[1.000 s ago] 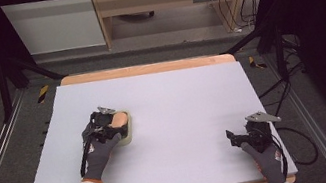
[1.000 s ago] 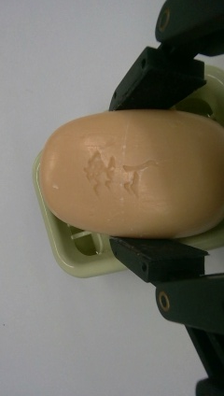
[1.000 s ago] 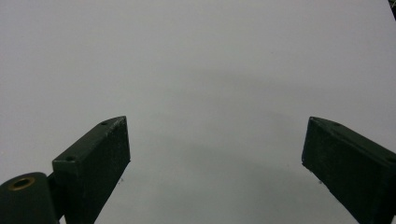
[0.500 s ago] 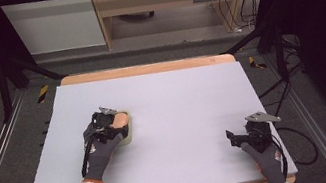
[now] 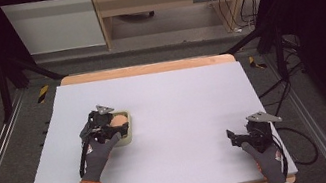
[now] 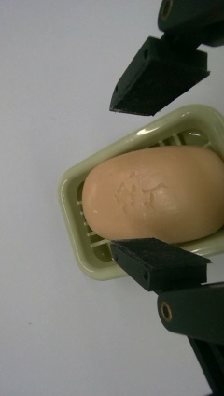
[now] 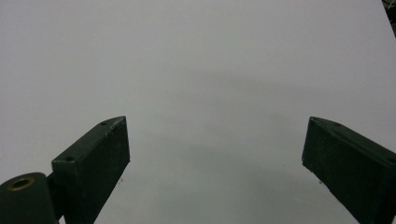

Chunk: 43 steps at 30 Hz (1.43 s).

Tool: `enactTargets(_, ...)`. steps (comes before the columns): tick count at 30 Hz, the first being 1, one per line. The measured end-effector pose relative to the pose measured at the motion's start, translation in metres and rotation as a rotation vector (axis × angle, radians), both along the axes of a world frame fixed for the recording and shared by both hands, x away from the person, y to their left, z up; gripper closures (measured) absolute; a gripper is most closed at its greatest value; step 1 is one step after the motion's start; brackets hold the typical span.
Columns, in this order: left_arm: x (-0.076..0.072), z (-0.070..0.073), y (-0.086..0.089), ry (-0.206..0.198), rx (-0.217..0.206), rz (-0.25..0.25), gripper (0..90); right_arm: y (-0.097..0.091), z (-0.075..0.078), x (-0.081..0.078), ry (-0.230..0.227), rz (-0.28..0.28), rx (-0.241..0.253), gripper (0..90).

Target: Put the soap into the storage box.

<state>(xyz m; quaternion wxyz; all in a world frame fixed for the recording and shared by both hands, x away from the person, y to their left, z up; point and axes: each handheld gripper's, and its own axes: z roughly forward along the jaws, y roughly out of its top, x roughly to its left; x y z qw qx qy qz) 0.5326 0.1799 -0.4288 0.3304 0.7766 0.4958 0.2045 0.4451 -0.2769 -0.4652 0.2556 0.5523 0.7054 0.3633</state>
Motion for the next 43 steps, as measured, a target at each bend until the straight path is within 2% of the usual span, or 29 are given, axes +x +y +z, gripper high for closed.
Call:
enactTargets(2, -0.002, 0.002, 0.000, -0.006, -0.005, -0.002, 26.9, 0.000, 0.000, 0.000, -0.001, -0.001, -0.001, 7.9)
enactTargets(4, -0.007, 0.006, 0.001, -0.020, -0.027, -0.020, 26.6, -0.001, 0.001, -0.001, -0.006, -0.008, 0.002, 7.6)
enactTargets(8, -0.014, 0.009, 0.003, -0.047, -0.020, -0.049, 26.0, -0.002, 0.001, -0.001, -0.006, -0.014, 0.001, 7.3)
enactTargets(12, -0.022, 0.011, 0.009, -0.072, -0.039, -0.068, 25.3, -0.003, 0.000, -0.001, -0.005, -0.025, -0.002, 7.0)
enactTargets(18, -0.034, 0.010, 0.020, -0.094, -0.053, -0.066, 23.8, -0.007, 0.000, -0.001, -0.002, -0.039, -0.020, 6.7)
enactTargets(21, -0.041, 0.009, 0.028, -0.107, -0.077, -0.058, 23.5, -0.009, -0.002, -0.001, 0.000, -0.047, -0.023, 6.6)
enactTargets(25, -0.050, 0.003, 0.036, -0.122, -0.072, -0.060, 22.8, -0.011, -0.002, -0.001, 0.004, -0.057, -0.020, 6.6)
enactTargets(30, -0.061, -0.003, 0.046, -0.126, -0.068, -0.052, 21.8, -0.013, -0.003, -0.001, 0.006, -0.062, -0.029, 6.5)
enactTargets(35, -0.072, -0.015, 0.060, -0.111, -0.062, -0.033, 20.5, -0.014, -0.003, -0.002, 0.012, -0.069, -0.031, 6.4)
enactTargets(43, -0.078, -0.024, 0.082, -0.095, -0.054, 0.001, 19.2, -0.017, -0.004, -0.002, 0.015, -0.071, -0.037, 6.3)
